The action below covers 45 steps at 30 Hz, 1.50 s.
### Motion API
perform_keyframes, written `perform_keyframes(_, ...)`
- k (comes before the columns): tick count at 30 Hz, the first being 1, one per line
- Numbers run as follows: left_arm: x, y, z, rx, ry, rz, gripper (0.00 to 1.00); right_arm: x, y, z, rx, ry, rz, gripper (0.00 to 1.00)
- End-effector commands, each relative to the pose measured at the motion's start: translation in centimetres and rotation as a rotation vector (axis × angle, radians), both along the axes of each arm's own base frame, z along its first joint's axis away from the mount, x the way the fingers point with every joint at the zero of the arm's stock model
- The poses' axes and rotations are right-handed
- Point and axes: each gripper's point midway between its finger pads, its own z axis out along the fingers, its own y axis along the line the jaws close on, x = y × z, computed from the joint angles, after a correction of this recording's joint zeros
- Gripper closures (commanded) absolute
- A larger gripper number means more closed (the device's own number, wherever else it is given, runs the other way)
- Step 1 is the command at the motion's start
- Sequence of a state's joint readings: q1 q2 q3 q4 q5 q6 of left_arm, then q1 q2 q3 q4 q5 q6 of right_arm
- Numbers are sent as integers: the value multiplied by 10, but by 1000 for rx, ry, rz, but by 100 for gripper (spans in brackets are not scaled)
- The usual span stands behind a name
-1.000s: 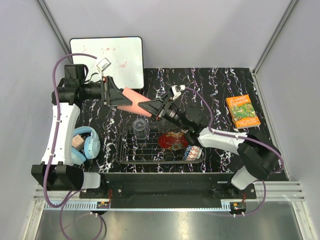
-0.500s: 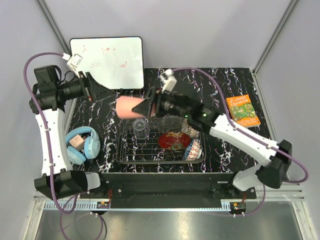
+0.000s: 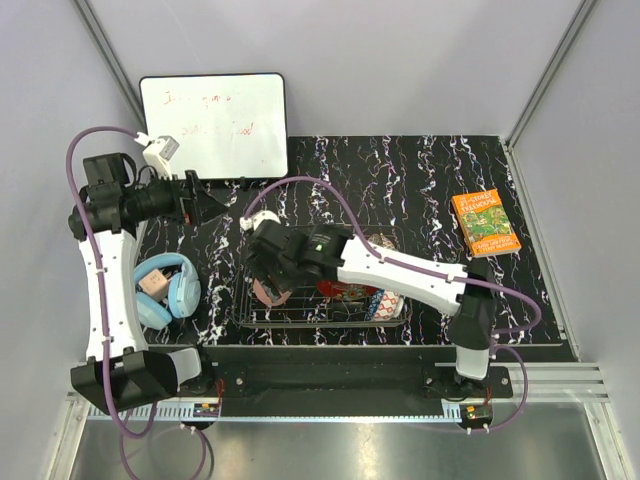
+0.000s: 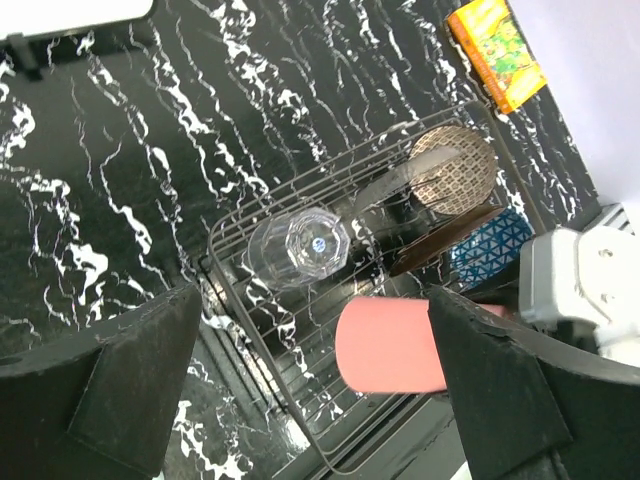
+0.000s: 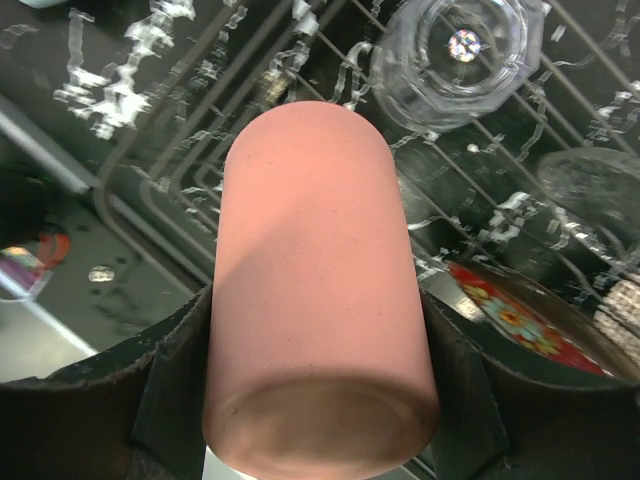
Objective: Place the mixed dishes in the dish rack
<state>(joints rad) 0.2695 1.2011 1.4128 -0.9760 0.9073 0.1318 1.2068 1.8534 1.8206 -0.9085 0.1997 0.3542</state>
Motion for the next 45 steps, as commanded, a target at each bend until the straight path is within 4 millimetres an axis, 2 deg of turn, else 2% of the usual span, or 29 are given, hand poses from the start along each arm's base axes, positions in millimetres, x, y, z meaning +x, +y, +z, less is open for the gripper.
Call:
perform_keyframes(1,-4,4,5,54,-61,10,1,9,-11,2,-125,-88,10,100)
perform_keyframes(9,-9,7,4,82,-66,41,1,13,-6,-37,-267,-75,53,100)
perform_keyframes(18,-14,7,4,93,-64,45,1,22,10,-54,-284,-94,79,100)
perform_keyframes(26,-11,8,-3,81,-37,45,1,17,18,-71,-279,-65,104,100)
perform_keyframes(31,-11,7,-1,75,-36,46,1,15,22,-85,-271,-46,118,100)
perform_keyframes(36,-9,8,0,74,-36,51,1,13,25,-90,-271,-38,132,99)
perform_keyframes(38,-9,7,1,71,-36,51,1,12,25,-92,-273,-28,139,95)
perform_keyframes(44,-9,6,4,62,-40,52,1,11,25,-89,-261,-28,143,52)
perform_keyframes(45,-9,7,4,62,-40,53,1,11,25,-86,-257,-33,141,42)
